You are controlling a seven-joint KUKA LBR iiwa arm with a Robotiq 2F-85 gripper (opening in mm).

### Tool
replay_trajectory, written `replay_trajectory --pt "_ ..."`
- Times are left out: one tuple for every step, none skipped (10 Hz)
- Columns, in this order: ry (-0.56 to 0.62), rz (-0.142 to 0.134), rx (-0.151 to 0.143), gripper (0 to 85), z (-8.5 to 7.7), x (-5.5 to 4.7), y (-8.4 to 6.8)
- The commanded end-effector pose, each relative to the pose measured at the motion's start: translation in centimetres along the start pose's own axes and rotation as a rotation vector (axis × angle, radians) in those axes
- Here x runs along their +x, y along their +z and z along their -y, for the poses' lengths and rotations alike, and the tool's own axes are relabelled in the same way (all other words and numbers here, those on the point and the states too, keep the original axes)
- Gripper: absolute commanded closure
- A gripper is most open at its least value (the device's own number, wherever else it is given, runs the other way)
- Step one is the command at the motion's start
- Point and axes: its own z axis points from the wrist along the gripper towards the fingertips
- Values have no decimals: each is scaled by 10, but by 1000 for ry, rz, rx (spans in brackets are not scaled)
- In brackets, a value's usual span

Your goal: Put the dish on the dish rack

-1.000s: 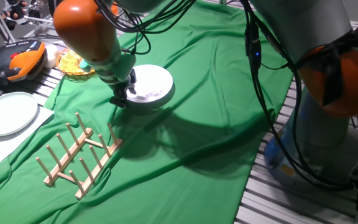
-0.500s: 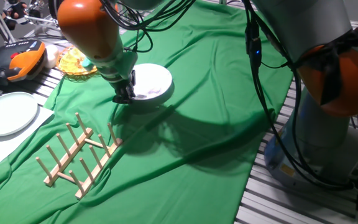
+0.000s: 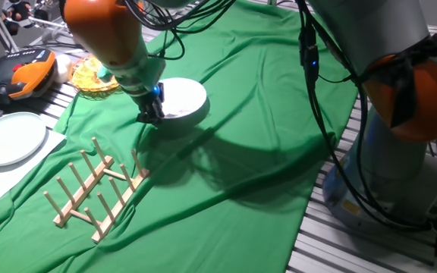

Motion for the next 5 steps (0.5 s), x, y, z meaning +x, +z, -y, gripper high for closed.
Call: replay_trajectory --pt "-4 -8 3 850 2 0 -6" --pt "-7 -16 1 850 4 0 -14" --pt "-11 -23 6 850 6 0 -21" --pt "-19 -29 13 850 9 -1 -27" --pt "-28 -30 21 850 12 -2 -32"
